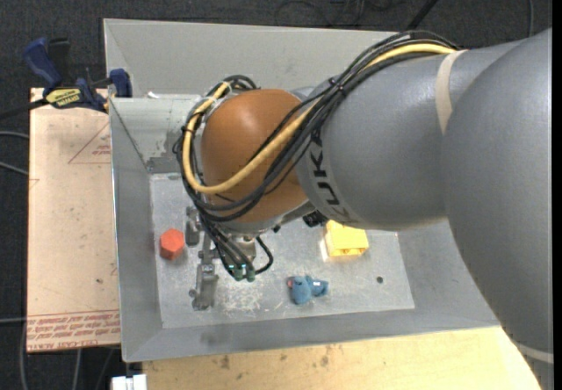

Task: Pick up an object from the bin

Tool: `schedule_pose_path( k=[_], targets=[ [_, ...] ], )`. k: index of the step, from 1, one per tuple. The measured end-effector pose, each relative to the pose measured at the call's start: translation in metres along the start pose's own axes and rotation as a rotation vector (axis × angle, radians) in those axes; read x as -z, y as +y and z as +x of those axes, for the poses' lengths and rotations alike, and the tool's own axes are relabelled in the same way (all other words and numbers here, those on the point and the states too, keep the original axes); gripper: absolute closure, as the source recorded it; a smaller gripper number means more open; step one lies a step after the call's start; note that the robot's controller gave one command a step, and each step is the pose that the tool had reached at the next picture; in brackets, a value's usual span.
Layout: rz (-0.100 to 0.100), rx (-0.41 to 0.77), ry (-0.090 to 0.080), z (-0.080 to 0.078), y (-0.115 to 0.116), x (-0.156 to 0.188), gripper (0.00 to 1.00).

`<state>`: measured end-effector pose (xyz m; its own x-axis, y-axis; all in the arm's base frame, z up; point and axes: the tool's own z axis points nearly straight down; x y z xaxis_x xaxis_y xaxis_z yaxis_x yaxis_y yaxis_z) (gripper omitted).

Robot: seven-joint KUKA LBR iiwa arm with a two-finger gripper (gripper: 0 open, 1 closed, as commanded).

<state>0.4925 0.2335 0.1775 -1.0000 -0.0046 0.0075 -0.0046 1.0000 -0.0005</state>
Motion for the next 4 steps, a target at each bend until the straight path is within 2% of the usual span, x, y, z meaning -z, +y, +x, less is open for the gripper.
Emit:
schedule_pose_path(
  k=[1, 2, 3, 4],
  targets=[
    [0.000, 0.087, -0.010, -0.105, -0.003, -0.055, 0.00],
    [0.000, 0.190, -0.002, -0.061, 0.007, -0.110, 0.00],
    [-0.001, 0.187, -0.008, -0.064, 0.007, -0.107, 1.00],
    [-0.002, 0.201, -0.007, -0.022, 0.018, -0.073, 1.00]
  ],
)
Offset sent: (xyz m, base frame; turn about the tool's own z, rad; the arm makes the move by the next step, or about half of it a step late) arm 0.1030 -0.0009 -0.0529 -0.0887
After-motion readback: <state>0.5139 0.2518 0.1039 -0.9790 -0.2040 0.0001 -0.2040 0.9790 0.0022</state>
